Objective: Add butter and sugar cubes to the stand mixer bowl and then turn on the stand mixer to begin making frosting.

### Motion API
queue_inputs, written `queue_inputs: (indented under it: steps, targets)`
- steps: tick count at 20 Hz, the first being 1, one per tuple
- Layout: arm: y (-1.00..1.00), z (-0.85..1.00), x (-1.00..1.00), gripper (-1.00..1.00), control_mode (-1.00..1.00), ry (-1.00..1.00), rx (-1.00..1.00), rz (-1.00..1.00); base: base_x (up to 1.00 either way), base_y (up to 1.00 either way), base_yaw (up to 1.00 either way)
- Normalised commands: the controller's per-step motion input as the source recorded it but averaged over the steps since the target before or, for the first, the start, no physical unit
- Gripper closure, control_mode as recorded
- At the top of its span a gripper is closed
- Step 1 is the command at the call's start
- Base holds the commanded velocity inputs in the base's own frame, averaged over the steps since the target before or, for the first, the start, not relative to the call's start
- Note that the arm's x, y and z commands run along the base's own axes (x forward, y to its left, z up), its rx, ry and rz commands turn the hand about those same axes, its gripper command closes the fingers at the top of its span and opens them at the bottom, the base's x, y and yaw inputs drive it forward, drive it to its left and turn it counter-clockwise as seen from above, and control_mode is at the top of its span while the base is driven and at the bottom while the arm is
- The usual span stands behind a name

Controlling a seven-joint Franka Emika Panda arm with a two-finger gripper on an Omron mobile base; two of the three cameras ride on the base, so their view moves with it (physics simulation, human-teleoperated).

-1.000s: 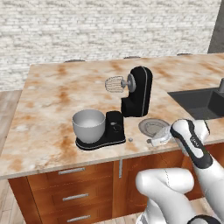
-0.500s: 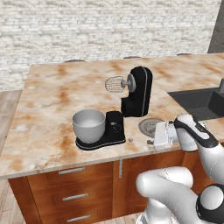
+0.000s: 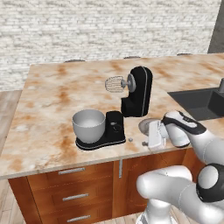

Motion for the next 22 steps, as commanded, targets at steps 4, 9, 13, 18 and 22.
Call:
queue_inputs:
  steps: [4,9,13,18,22]
  targets:
    - [0.00,-0.29,0.12,-1.00,-1.00,0.00,-0.01,0.01,0.00,0.00,0.00]
    - [0.00,-0.06,0.24,-1.00,-1.00,0.00,0.07,0.01,0.00,0.00,0.00]
    - [0.00,-0.06,0.35,-1.00,-1.00,0.00,0.10,0.00,0.00,0.00,0.00]
    - [0.01,-0.29,0.08,-1.00,-1.00,0.05,0.03,0.00,0.00,0.00,0.00]
    - [0.12,-0.24,0.00,-1.00,-1.00,0.04,0.00,0.00,0.00,0.00,0.00]
